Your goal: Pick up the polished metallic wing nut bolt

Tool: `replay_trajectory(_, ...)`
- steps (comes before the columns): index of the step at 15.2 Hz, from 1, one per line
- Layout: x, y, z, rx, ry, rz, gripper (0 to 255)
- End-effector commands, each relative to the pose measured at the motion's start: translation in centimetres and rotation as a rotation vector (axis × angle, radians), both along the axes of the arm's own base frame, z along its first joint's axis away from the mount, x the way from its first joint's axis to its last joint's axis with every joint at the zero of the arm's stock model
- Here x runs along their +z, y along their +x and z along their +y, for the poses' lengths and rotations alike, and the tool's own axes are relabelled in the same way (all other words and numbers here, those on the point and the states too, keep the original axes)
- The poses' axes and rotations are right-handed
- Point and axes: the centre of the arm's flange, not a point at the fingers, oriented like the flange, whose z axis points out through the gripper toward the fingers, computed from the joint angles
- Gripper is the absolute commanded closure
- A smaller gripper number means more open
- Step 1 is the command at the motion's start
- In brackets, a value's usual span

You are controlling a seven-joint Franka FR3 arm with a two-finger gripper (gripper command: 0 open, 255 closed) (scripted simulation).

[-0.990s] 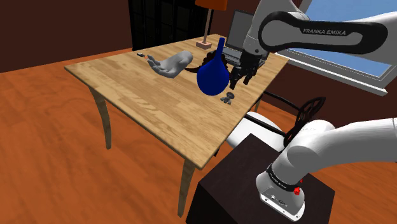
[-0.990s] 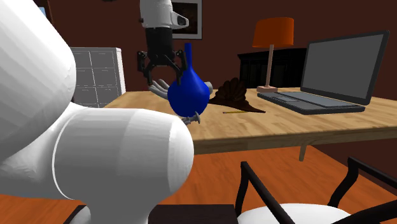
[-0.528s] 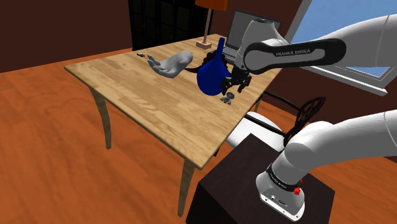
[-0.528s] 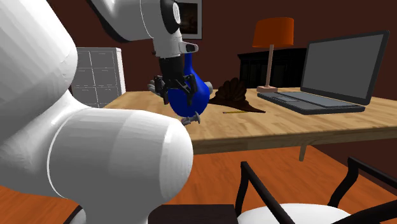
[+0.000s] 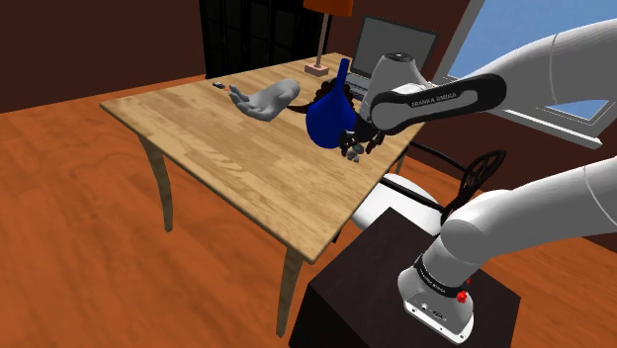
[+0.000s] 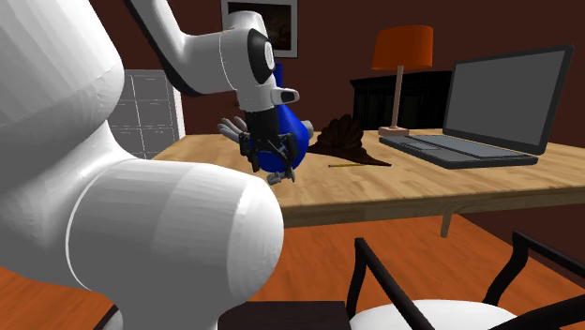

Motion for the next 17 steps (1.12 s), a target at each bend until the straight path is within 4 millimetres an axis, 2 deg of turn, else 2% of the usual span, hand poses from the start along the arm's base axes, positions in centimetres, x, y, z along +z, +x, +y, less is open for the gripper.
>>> replay_trajectory(1, -1.0, -0.1, 0.0, 0.000, 0.000, -0.001, 0)
replay_trajectory(3, -1.3, -0.1, 0.0, 0.000, 0.000, -0.001, 0)
replay_trajectory(4, -1.4, -0.1, 0.0, 0.000, 0.000, -0.001, 255)
replay_trajectory(13, -1.3, -0.1, 0.0, 0.000, 0.000, -0.001, 255)
replay_trajectory(17, 0.8, -0.1, 0.0, 0.000, 0.000, -0.001, 255)
